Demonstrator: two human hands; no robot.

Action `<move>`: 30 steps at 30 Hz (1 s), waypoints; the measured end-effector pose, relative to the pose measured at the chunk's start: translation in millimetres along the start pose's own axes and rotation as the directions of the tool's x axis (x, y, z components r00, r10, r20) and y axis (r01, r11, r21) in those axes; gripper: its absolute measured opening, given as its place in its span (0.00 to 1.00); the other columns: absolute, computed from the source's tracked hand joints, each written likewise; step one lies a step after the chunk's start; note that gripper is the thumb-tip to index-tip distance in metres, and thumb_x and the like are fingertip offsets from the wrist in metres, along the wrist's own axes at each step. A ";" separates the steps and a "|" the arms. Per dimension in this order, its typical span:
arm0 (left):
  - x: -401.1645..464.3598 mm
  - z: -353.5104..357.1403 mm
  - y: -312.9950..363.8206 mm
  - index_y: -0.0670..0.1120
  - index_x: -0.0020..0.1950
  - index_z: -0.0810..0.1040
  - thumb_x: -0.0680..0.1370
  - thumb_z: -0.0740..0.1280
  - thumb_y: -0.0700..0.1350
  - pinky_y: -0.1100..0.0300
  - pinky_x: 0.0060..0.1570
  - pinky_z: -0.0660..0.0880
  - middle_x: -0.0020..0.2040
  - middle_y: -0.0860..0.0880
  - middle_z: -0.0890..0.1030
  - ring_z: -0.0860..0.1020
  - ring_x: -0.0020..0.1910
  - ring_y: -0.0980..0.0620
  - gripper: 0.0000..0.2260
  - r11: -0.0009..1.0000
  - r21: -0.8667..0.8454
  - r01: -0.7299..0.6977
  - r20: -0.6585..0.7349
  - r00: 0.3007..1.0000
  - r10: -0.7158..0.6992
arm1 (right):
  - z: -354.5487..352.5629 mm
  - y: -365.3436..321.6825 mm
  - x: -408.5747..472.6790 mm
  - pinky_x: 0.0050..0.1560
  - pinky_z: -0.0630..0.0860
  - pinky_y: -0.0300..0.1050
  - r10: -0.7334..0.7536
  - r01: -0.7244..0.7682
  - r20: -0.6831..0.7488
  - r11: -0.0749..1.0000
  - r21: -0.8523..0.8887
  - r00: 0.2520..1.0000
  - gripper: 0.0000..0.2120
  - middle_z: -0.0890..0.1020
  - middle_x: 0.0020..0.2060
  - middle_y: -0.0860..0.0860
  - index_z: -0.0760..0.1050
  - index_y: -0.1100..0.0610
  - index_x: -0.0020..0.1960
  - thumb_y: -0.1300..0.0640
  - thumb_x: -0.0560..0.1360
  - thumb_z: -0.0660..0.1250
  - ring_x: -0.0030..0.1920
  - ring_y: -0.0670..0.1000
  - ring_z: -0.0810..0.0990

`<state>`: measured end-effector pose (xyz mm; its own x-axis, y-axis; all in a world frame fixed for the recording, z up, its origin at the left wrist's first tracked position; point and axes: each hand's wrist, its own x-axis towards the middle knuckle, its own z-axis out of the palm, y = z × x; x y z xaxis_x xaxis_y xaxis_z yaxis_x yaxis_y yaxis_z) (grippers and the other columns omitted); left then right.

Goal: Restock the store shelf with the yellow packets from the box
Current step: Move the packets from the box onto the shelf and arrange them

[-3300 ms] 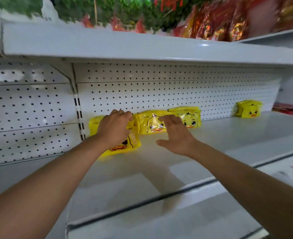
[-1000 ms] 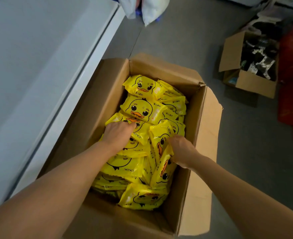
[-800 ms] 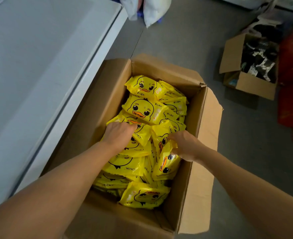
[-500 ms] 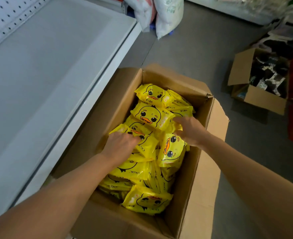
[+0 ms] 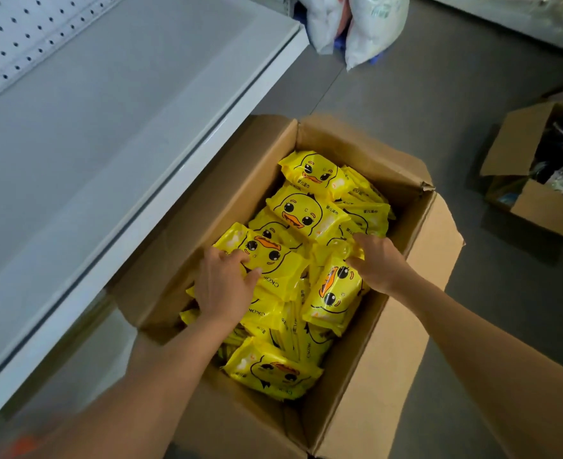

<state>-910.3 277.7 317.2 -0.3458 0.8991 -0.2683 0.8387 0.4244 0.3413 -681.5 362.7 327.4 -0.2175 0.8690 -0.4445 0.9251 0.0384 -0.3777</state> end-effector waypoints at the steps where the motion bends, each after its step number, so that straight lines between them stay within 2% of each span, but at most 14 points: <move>1: -2.4 3.3 5.5 0.50 0.62 0.73 0.73 0.70 0.54 0.52 0.50 0.72 0.58 0.44 0.69 0.74 0.54 0.44 0.20 0.994 -0.049 0.095 0.023 0.995 -0.094 | 0.1 0.4 -0.1 0.42 0.70 0.47 -0.009 0.009 -0.001 1.000 -0.003 1.000 0.09 0.79 0.46 0.62 0.72 0.61 0.53 0.59 0.75 0.64 0.47 0.63 0.77; 3: -2.5 8.2 18.0 0.44 0.67 0.66 0.71 0.73 0.52 0.50 0.52 0.73 0.61 0.40 0.67 0.75 0.55 0.40 0.30 0.949 -0.164 0.267 0.036 0.964 -0.265 | -0.1 1.0 -0.2 0.42 0.68 0.45 -0.038 0.038 -0.003 0.999 -0.012 0.999 0.09 0.79 0.46 0.62 0.72 0.61 0.52 0.58 0.75 0.65 0.48 0.62 0.77; 5: 1.5 10.4 30.1 0.40 0.68 0.61 0.67 0.77 0.48 0.49 0.55 0.72 0.65 0.36 0.64 0.75 0.56 0.36 0.37 0.850 -0.314 0.424 0.051 0.901 -0.431 | -1.0 1.7 -0.1 0.42 0.69 0.45 -0.062 0.062 -0.005 0.998 -0.015 0.998 0.10 0.79 0.46 0.61 0.72 0.61 0.54 0.57 0.75 0.65 0.48 0.62 0.77; 8: 9.1 14.5 42.7 0.38 0.68 0.59 0.64 0.79 0.44 0.49 0.57 0.72 0.67 0.35 0.64 0.74 0.60 0.35 0.41 0.723 -0.431 0.540 0.097 0.824 -0.558 | -0.7 3.5 2.1 0.44 0.72 0.50 -0.101 0.101 -0.017 0.995 0.007 0.995 0.10 0.78 0.43 0.63 0.71 0.62 0.53 0.59 0.74 0.66 0.45 0.63 0.76; 11: 20.6 21.4 43.3 0.37 0.64 0.66 0.63 0.80 0.47 0.51 0.56 0.73 0.63 0.38 0.74 0.75 0.62 0.39 0.36 0.640 -0.445 0.626 0.162 0.759 -0.630 | 1.6 5.6 7.5 0.44 0.70 0.52 -0.122 0.122 -0.025 0.992 0.011 0.992 0.06 0.75 0.39 0.63 0.69 0.60 0.46 0.59 0.74 0.66 0.43 0.64 0.75; 13: 23.6 22.7 41.4 0.38 0.61 0.73 0.66 0.78 0.51 0.54 0.54 0.73 0.61 0.41 0.78 0.76 0.61 0.42 0.30 0.632 -0.368 0.682 0.223 0.725 -0.652 | 1.9 6.7 9.8 0.43 0.69 0.51 -0.123 0.124 -0.018 0.992 0.018 0.992 0.07 0.74 0.38 0.63 0.67 0.58 0.45 0.59 0.74 0.66 0.42 0.64 0.74; 15: 22.2 23.0 38.1 0.40 0.59 0.77 0.71 0.73 0.52 0.55 0.53 0.73 0.58 0.42 0.79 0.77 0.59 0.43 0.22 0.637 -0.382 0.670 0.224 0.735 -0.639 | 1.1 8.7 10.9 0.43 0.70 0.52 -0.139 0.139 -0.006 0.990 0.025 0.990 0.08 0.76 0.40 0.64 0.69 0.61 0.48 0.59 0.74 0.66 0.43 0.64 0.73; 17: 14.4 22.4 33.8 0.42 0.55 0.79 0.74 0.70 0.47 0.55 0.49 0.73 0.54 0.42 0.81 0.79 0.52 0.43 0.13 0.593 -0.540 0.597 0.190 0.773 -0.606 | -1.5 9.4 9.0 0.43 0.69 0.50 -0.168 0.168 0.018 0.986 0.022 0.986 0.10 0.73 0.39 0.61 0.70 0.63 0.51 0.59 0.74 0.66 0.41 0.61 0.71; 19: 2.7 17.4 30.2 0.44 0.51 0.77 0.75 0.68 0.43 0.54 0.48 0.73 0.49 0.43 0.80 0.79 0.49 0.43 0.06 0.553 -0.654 0.517 0.138 0.800 -0.584 | -6.0 8.0 6.2 0.44 0.68 0.49 -0.191 0.191 0.058 0.982 -0.003 0.980 0.11 0.73 0.40 0.60 0.70 0.64 0.53 0.59 0.75 0.65 0.43 0.59 0.70; 21: -9.5 6.7 25.4 0.43 0.50 0.73 0.77 0.66 0.42 0.52 0.47 0.73 0.47 0.42 0.78 0.79 0.49 0.41 0.05 0.584 -0.656 0.477 0.095 0.821 -0.563 | -12.2 2.9 3.4 0.46 0.71 0.50 -0.215 0.217 0.091 0.976 -0.010 0.972 0.13 0.74 0.42 0.61 0.69 0.64 0.57 0.59 0.76 0.65 0.45 0.59 0.71; 23: -23.9 -9.6 19.5 0.43 0.51 0.72 0.77 0.65 0.42 0.53 0.47 0.70 0.46 0.44 0.77 0.77 0.50 0.42 0.05 0.675 -0.590 0.443 0.011 0.841 -0.541 | -18.5 -7.0 1.4 0.45 0.69 0.48 -0.252 0.254 0.113 0.967 0.000 0.961 0.15 0.72 0.42 0.57 0.70 0.62 0.61 0.59 0.76 0.64 0.44 0.55 0.69; 25: -39.7 -25.9 10.6 0.43 0.54 0.73 0.77 0.64 0.42 0.54 0.48 0.69 0.50 0.44 0.78 0.76 0.52 0.43 0.07 0.764 -0.514 0.390 -0.089 0.861 -0.500 | -21.7 -23.2 1.3 0.44 0.68 0.45 -0.303 0.312 0.156 0.949 -0.036 0.940 0.16 0.74 0.45 0.56 0.70 0.61 0.62 0.58 0.76 0.64 0.46 0.55 0.72; 27: -54.7 -36.4 -1.3 0.44 0.58 0.73 0.78 0.63 0.43 0.56 0.46 0.67 0.52 0.45 0.78 0.76 0.52 0.44 0.09 0.824 -0.450 0.345 -0.137 0.885 -0.445 | -19.6 -45.0 2.8 0.48 0.69 0.45 -0.376 0.397 0.178 0.912 -0.101 0.909 0.13 0.78 0.49 0.57 0.72 0.60 0.59 0.57 0.76 0.65 0.50 0.56 0.76; 30: -71.3 -39.4 -22.8 0.46 0.57 0.74 0.79 0.62 0.43 0.56 0.42 0.67 0.44 0.48 0.76 0.77 0.48 0.43 0.07 0.878 -0.374 0.299 -0.146 0.916 -0.374 | -5.0 -76.3 7.5 0.58 0.69 0.49 -0.476 0.495 0.139 0.843 -0.208 0.868 0.13 0.79 0.53 0.56 0.76 0.56 0.58 0.56 0.74 0.67 0.56 0.57 0.75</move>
<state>-921.3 208.1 364.0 -0.6919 0.6802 -0.2422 0.4755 0.6816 0.5562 -752.2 368.7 357.0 -0.6725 0.6678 -0.3192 0.7372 0.5657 -0.3695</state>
